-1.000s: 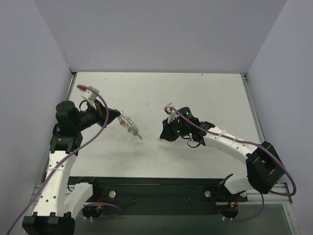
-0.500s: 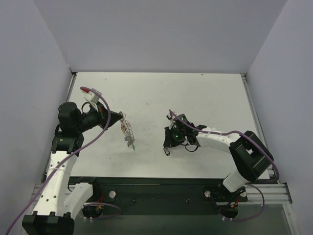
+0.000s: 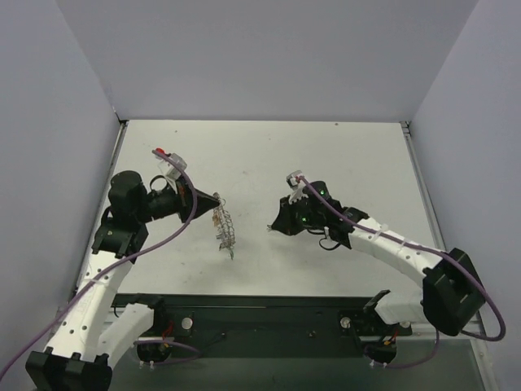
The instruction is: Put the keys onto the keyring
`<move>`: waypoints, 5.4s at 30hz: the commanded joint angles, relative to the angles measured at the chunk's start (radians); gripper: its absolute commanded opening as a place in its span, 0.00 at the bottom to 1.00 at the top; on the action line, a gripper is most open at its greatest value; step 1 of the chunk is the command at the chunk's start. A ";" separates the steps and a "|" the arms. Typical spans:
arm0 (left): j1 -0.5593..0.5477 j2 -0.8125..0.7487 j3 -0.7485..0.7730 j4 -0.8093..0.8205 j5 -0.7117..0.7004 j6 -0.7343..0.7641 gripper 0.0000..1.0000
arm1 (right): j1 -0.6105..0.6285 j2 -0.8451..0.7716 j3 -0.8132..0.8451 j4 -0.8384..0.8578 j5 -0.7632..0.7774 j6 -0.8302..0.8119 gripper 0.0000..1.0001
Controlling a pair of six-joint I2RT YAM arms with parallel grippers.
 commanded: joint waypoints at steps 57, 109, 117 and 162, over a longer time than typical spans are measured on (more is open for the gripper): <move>-0.515 -0.067 -0.048 0.417 -0.217 0.160 0.00 | -0.086 -0.325 0.133 0.487 -0.722 0.236 0.00; -0.626 0.036 0.080 0.315 -0.437 0.144 0.00 | -0.035 -0.403 0.086 0.348 -0.466 0.028 0.00; -0.634 0.024 0.083 0.309 -0.434 0.152 0.00 | -0.029 -0.400 0.081 0.337 -0.437 0.019 0.00; -0.640 -0.001 -0.015 0.625 -0.274 -0.029 0.00 | -0.030 -0.411 0.063 0.323 -0.417 0.023 0.00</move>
